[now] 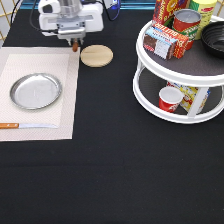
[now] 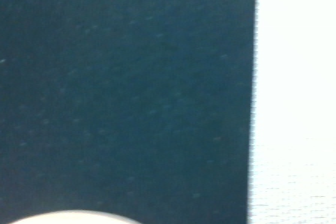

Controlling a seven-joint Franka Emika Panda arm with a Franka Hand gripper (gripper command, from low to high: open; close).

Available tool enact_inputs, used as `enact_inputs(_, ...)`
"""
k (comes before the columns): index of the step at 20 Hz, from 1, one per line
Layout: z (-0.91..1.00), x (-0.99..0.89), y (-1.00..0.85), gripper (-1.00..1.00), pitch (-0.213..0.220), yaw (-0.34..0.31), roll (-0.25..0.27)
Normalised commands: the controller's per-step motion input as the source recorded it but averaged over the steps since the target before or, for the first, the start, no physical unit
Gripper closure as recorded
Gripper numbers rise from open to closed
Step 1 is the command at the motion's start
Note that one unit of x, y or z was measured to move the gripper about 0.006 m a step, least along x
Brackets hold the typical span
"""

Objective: Arrange plate and fork

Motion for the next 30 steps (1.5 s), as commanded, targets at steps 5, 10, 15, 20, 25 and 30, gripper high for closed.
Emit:
enact_inputs(5,0.16,0.10,-0.35,1.00,0.011,-0.177,0.048)
enact_inputs(10,0.05,-0.05,-0.05,1.00,0.040,-0.353,0.008)
enact_inputs(15,0.00,-0.03,-0.01,1.00,0.035,-0.375,0.000)
enact_inputs(20,-0.01,0.00,-0.15,1.00,0.017,-0.317,-0.001)
enact_inputs(25,0.00,0.00,-0.34,1.00,0.019,-0.232,-0.007)
enact_inputs(30,0.01,0.11,-0.38,1.00,0.021,-0.198,-0.018)
